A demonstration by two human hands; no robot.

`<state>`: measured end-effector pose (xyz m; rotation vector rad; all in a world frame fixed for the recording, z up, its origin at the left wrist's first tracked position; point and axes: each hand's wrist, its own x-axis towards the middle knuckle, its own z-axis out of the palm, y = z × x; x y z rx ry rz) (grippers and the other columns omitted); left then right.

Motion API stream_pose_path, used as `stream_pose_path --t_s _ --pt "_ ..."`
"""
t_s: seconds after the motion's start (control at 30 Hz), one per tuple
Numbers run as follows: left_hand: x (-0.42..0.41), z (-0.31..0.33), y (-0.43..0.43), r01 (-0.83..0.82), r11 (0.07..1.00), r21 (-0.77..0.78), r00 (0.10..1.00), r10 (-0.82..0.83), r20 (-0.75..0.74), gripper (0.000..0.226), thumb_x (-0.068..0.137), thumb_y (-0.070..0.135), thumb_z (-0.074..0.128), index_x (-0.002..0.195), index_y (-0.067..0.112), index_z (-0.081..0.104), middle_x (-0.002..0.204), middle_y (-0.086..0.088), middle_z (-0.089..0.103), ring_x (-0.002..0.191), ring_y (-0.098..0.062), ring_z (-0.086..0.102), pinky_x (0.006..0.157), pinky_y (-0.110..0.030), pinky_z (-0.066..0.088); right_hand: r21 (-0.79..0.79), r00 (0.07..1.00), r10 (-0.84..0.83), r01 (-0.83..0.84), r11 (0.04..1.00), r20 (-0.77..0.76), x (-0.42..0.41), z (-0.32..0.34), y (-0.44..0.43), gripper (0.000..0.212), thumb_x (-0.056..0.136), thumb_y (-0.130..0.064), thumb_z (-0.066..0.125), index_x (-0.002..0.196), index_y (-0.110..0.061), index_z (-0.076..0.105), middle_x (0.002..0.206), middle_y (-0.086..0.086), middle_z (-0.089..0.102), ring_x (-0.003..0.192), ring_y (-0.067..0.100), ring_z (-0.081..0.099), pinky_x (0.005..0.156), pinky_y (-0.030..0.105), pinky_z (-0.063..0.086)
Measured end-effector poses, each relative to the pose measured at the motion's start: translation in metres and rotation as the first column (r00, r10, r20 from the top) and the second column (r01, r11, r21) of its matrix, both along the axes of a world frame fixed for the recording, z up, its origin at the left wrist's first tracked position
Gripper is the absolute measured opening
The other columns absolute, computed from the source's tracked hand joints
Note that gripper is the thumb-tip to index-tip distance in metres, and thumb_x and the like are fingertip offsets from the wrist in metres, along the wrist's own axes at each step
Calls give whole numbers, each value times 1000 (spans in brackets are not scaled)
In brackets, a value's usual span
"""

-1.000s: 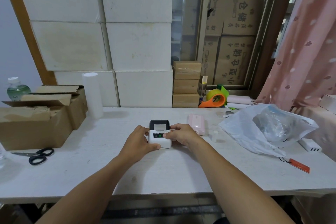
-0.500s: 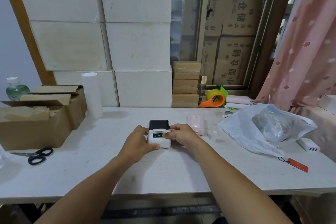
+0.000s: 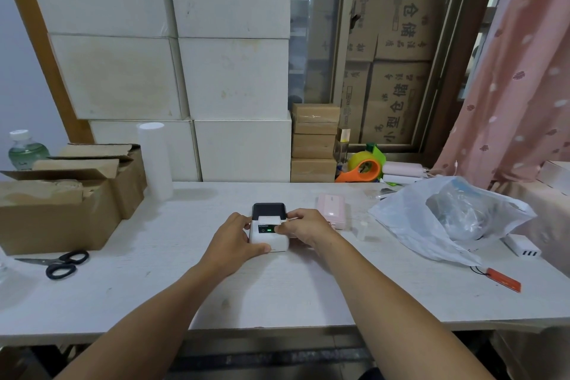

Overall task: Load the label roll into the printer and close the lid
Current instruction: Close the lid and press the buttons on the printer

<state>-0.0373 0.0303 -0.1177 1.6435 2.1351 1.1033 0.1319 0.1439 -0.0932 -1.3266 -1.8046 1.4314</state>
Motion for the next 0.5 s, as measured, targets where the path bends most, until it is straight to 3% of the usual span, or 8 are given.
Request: stream_pose_path --t_s 0.1,0.23,0.37,0.5 --pt "0 0 0 -6 1000 -7 1000 6 -1 66 67 41 90 125 23 63 109 10 57 82 -7 61 71 -24 48 -5 1000 4 -4 1000 20 -3 0 2 46 70 -22 89 113 -20 74 109 2 78 102 20 74 93 37 61" --pt "0 0 0 -8 1000 -4 1000 8 5 67 67 42 90 125 24 63 108 11 56 82 -7 61 70 -23 47 -1 999 34 -34 999 -27 3 0 1 48 77 -15 87 123 -15 73 111 2 77 96 16 71 77 25 53" --pt "1 0 0 -2 1000 4 1000 2 -8 64 64 49 91 118 29 65 104 11 56 77 -5 60 65 -21 43 -8 997 62 -62 998 -45 7 -2 1 44 81 -10 80 124 -16 74 101 -3 76 94 14 71 79 26 54" --pt "1 -1 0 -3 1000 3 1000 4 -21 55 69 40 89 115 22 66 106 7 56 72 -10 58 65 -24 45 -20 994 90 -92 996 -63 10 -3 3 36 83 -10 78 118 -18 79 104 -3 80 96 15 73 80 25 53"
